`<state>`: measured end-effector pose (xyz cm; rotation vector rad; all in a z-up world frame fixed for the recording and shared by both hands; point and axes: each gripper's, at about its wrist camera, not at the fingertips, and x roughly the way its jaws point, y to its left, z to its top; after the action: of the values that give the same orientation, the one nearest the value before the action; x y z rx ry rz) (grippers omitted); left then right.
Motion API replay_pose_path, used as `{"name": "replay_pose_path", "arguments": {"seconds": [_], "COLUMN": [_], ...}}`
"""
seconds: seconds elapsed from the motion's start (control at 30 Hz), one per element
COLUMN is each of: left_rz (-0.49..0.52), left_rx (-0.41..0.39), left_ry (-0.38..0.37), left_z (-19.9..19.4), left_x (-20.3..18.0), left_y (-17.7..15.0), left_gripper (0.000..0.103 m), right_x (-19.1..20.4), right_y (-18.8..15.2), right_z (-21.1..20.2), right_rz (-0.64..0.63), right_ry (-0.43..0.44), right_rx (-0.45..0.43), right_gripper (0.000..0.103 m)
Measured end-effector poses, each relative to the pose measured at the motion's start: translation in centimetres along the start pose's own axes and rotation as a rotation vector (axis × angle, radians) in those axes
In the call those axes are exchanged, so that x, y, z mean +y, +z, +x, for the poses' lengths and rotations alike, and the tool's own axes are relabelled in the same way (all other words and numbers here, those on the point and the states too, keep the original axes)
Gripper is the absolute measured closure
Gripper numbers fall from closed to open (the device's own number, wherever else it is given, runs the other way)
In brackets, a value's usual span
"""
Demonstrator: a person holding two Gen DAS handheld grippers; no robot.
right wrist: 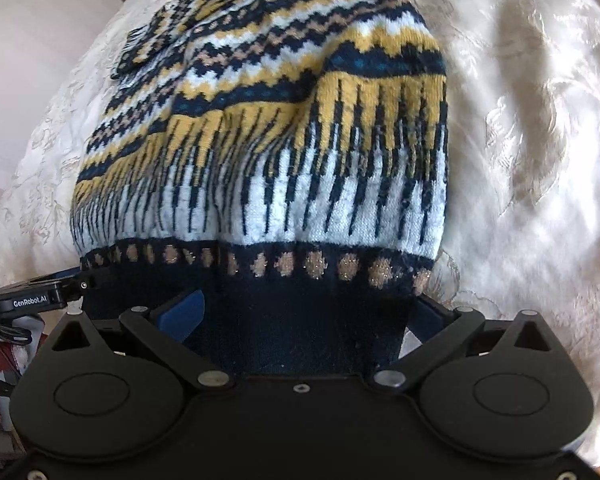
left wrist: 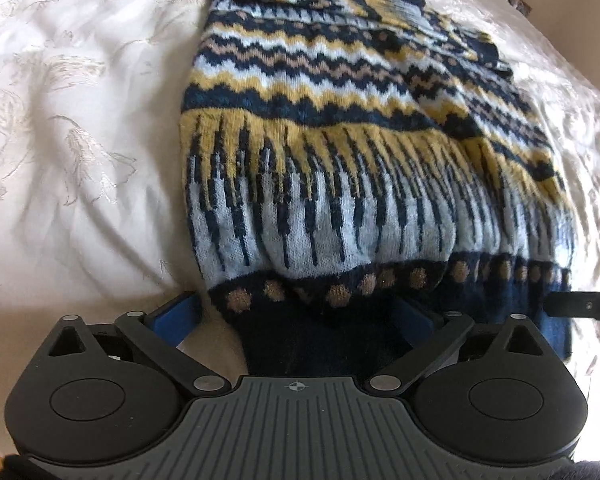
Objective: Fold small clothes
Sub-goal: 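Close both grippers on the navy hem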
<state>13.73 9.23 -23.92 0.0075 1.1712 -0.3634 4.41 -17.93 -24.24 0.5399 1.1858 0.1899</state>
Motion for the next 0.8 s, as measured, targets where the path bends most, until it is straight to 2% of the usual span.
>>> {"name": "replay_pose_path", "arguments": {"seconds": [0.17,0.4,0.63,0.67,0.73,0.77,0.8], "left_rz": [0.026,0.041,0.081,0.081,0.084,0.078,0.069], "left_rx": [0.006,-0.041,0.011,0.004,-0.018,-0.029,-0.040], "left_ry": [0.014,0.031,0.041,0.045,0.055,0.052,0.045], "left_z": [0.4,0.3,0.3,0.2,-0.2,-0.5,-0.8], "left_x": [-0.2,-0.6,-1.0,-1.0,-1.0,-1.0,-0.9], "left_y": [0.2,-0.8,-0.7,-0.8,-1.1,-1.2,-1.4], "left_gripper": [0.001,0.001,0.002,0.004,0.020,0.026,0.041], "right_x": [-0.2,0.4,1.0,0.7,0.2,-0.1,-0.3], "right_y": [0.0,-0.7,-0.8,-0.7,-0.6,-0.6,-0.6], "right_z": [0.5,0.6,0.8,0.7,0.5,0.4,0.1], "right_rz": [0.016,-0.004,-0.040,-0.029,-0.002,0.012,0.018], "right_ry": [-0.003,-0.033,-0.063,-0.051,-0.022,-0.010,-0.012], "right_rx": [0.001,-0.030,-0.015,-0.012,-0.005,-0.002,-0.004], "right_gripper": [0.000,0.000,0.000,0.000,0.001,0.007,0.019]}}
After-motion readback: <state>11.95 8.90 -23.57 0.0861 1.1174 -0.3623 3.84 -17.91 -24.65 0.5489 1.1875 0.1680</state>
